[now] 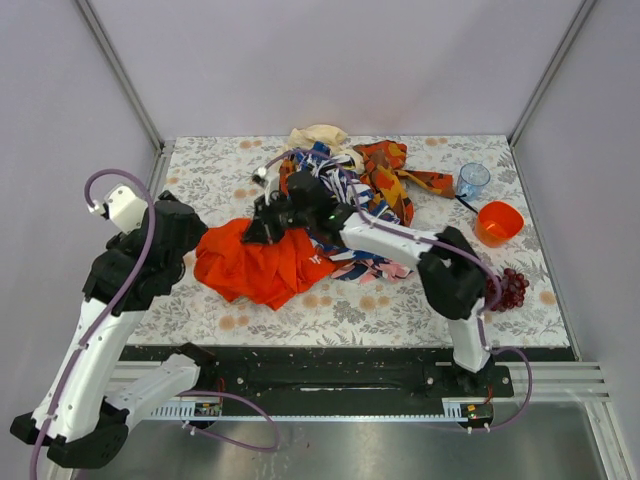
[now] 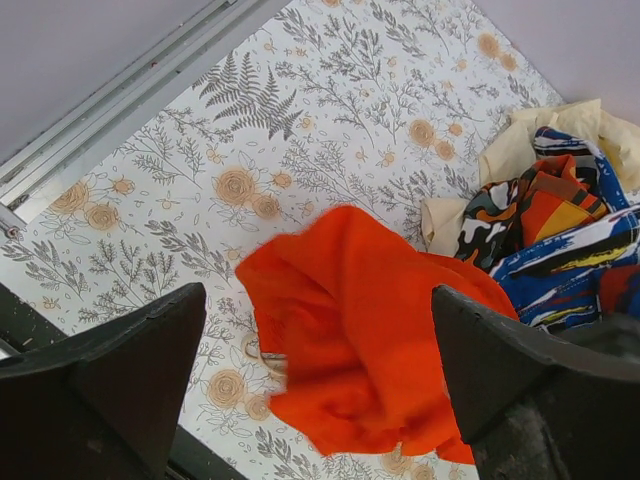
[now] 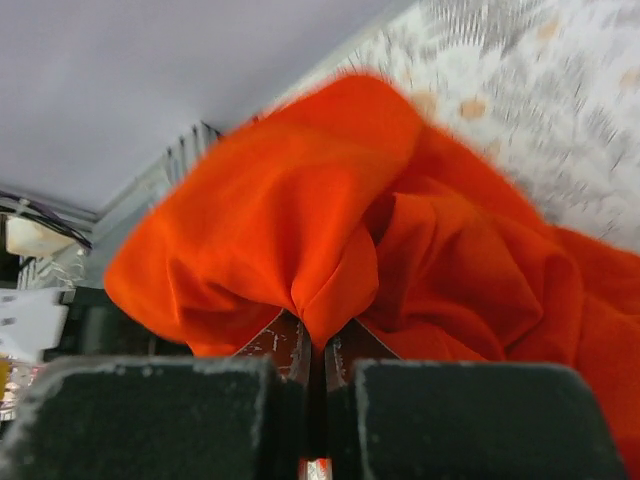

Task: Pick out a specific cloth from the pile

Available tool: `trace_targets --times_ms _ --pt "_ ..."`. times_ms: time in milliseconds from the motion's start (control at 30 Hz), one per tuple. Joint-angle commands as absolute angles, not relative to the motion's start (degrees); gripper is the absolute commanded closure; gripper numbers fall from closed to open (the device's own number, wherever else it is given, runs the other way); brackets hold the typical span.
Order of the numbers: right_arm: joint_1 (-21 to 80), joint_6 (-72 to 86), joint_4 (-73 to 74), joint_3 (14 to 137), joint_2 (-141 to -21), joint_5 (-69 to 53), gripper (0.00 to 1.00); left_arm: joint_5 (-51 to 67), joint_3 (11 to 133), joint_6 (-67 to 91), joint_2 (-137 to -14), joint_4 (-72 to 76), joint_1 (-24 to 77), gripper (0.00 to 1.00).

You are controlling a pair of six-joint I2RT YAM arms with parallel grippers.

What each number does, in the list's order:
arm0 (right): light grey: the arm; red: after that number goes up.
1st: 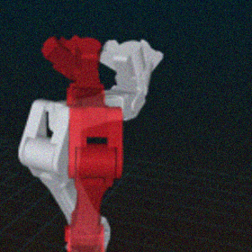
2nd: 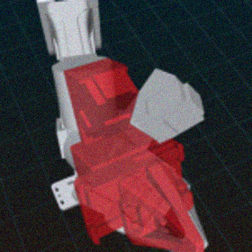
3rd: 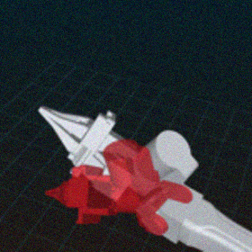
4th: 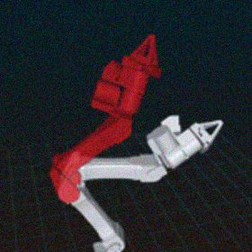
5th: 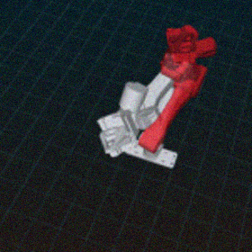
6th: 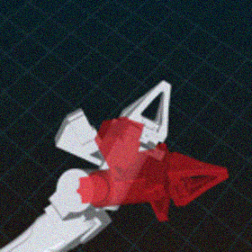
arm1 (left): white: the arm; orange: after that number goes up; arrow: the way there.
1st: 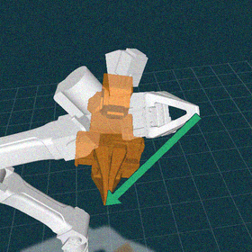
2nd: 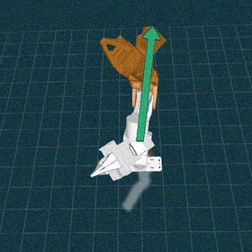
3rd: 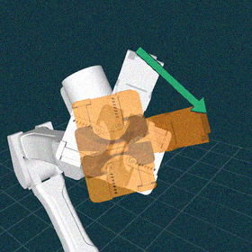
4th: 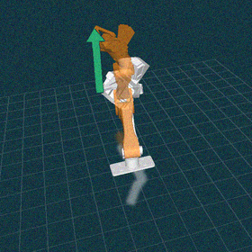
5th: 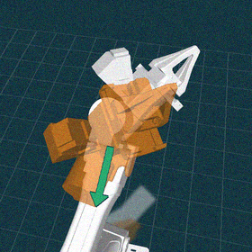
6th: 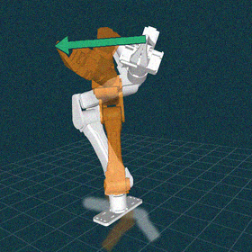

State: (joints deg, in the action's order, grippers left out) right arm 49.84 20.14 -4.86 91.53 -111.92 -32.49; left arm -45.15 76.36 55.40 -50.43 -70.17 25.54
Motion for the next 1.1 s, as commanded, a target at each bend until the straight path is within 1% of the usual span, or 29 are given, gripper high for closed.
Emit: trace_targets --times_ms 0,167,267,300,333,367,400,467,533,567,600,667,767,867,967,1067 --pt "53.70 21.36 -10.20 92.37 -121.18 -28.93 1.00 -45.71 75.68 53.70 -52.82 -66.63 25.40 0.01" --pt "55.46 20.13 -8.88 93.08 -128.92 -20.49 1.00 -44.21 75.32 52.30 -55.02 -64.87 25.23 0.01" --pt "55.72 19.34 -6.43 93.69 -130.08 -18.90 1.00 -42.90 74.88 51.77 -56.25 -63.81 25.23 0.01" --pt "55.72 18.64 -5.55 93.95 -129.56 -18.55 0.98 -42.54 74.80 51.77 -56.51 -63.46 25.22 0.01" --pt "55.72 17.50 -4.49 94.22 -128.42 -18.37 0.87 -42.19 74.62 51.77 -56.86 -63.37 25.14 0.01" --pt "55.72 16.27 -3.26 94.65 -126.93 -18.20 0.72 -41.75 74.62 51.59 -57.13 -63.11 25.14 0.01" --pt "55.64 14.87 -1.51 95.35 -125.35 -18.02 0.60 -41.49 74.62 51.68 -57.48 -63.02 24.96 0.01" --pt "55.46 14.15 3.93 97.64 -121.31 -18.19 0.45 -40.87 74.44 51.33 -57.74 -62.41 24.87 0.01" --pt "55.11 14.50 6.41 98.52 -116.13 -17.58 0.23 -40.43 74.44 51.24 -57.66 -61.88 24.87 0.01" --pt "54.93 14.68 6.68 97.74 -113.75 -16.10 0.10 -40.17 74.44 51.15 -57.66 -61.61 24.87 0.01" --pt "54.58 14.76 6.51 96.69 -111.03 -14.69 0.01 -39.91 74.27 50.98 -57.40 -61.44 24.79 0.01" --pt "53.18 15.11 6.68 94.58 -106.46 -11.61 0.01 -39.55 73.92 50.72 -56.87 -61.00 24.70 0.01" --pt "48.53 19.05 7.29 91.42 -100.30 -11.07 0.01 -38.94 73.39 50.28 -55.99 -59.77 24.61 0.01" --pt "41.25 23.63 7.65 87.73 -94.07 -11.34 0.01 -37.97 72.95 49.66 -55.20 -58.63 24.52 0.01" --pt "35.26 23.21 7.65 82.64 -88.17 -6.09 0.01 -37.88 72.16 48.87 -54.76 -57.48 24.52 0.01" --pt "28.42 23.90 9.04 78.06 -82.28 -5.71 0.00 -37.36 71.89 48.69 -55.11 -56.78 24.43 0.01"
